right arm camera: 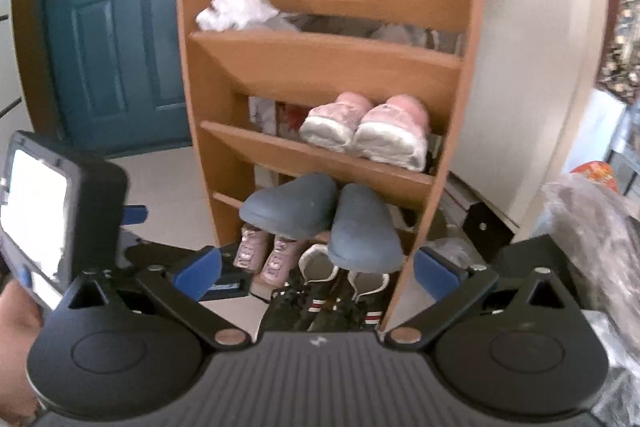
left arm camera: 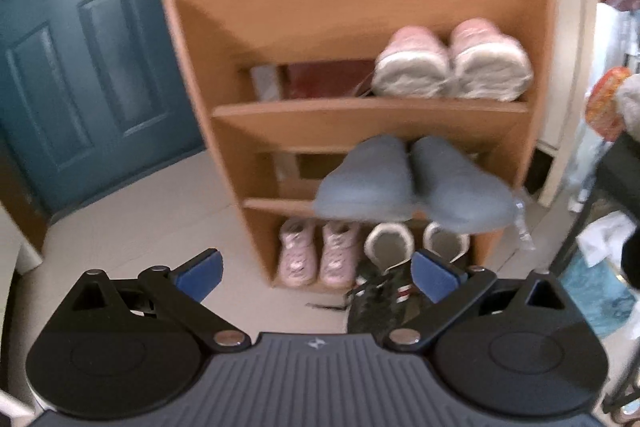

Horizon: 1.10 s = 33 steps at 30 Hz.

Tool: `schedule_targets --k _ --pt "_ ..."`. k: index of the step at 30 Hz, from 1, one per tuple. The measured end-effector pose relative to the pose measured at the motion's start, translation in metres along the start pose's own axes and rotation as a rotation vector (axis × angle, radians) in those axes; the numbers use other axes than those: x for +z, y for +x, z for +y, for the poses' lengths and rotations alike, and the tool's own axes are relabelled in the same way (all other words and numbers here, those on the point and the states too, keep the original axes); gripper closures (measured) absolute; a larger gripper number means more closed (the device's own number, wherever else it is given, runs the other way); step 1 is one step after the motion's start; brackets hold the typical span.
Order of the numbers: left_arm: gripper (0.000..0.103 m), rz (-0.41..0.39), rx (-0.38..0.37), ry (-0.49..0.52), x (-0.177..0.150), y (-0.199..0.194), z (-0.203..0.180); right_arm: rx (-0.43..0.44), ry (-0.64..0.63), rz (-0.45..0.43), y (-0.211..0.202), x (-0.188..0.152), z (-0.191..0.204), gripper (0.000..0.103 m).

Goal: Organize scattered shoes

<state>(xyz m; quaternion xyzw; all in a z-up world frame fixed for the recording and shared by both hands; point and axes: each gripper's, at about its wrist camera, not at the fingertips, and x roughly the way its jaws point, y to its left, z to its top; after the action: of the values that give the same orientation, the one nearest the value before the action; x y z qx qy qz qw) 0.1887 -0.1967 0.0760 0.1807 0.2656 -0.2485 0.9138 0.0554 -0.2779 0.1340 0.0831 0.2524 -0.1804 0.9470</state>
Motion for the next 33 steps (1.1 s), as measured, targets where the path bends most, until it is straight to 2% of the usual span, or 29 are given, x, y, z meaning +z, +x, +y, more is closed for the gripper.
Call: schedule_targets --k 4,11,16,18,21,22,23,25,27,30,33 --pt "0.0 0.058 0.044 -0.044 -0.015 0.012 0.012 0.044 0.003 0.021 0.021 0.0 -0.001 0.001" --pt "0.0 0.172 0.074 -0.092 -0.053 0.025 0.018 0.109 -0.048 0.062 0.065 -0.01 0.002 0.001" --pt "0.0 0.216 0.096 -0.148 -0.073 0.01 0.02 0.132 -0.109 0.07 0.091 -0.02 0.011 0.001" --pt "0.0 0.268 0.121 -0.154 -0.078 0.005 0.02 0.137 -0.148 0.066 0.1 -0.025 0.018 0.001" --pt "0.0 0.311 0.099 -0.138 -0.08 -0.006 0.02 0.193 -0.241 0.059 0.109 -0.035 0.026 0.001" --pt "0.0 0.31 0.107 -0.103 -0.081 -0.014 0.022 0.227 -0.256 0.048 0.11 -0.04 0.026 0.001" --pt "0.0 0.303 0.121 -0.079 -0.082 -0.019 0.022 0.253 -0.257 0.042 0.113 -0.048 0.025 0.001" --pt "0.0 0.254 0.205 -0.017 -0.086 -0.028 0.024 0.269 -0.213 0.057 0.119 -0.058 0.023 0.001" --pt "0.0 0.255 0.244 -0.031 -0.09 -0.029 0.032 0.345 -0.104 0.151 0.133 -0.069 0.022 0.001" --pt "0.0 0.329 0.214 -0.138 -0.1 -0.025 0.053 0.393 -0.036 0.217 0.143 -0.075 0.023 0.001" --pt "0.0 0.363 0.213 -0.184 -0.108 -0.02 0.068 0.362 -0.045 0.225 0.147 -0.086 0.029 0.001"
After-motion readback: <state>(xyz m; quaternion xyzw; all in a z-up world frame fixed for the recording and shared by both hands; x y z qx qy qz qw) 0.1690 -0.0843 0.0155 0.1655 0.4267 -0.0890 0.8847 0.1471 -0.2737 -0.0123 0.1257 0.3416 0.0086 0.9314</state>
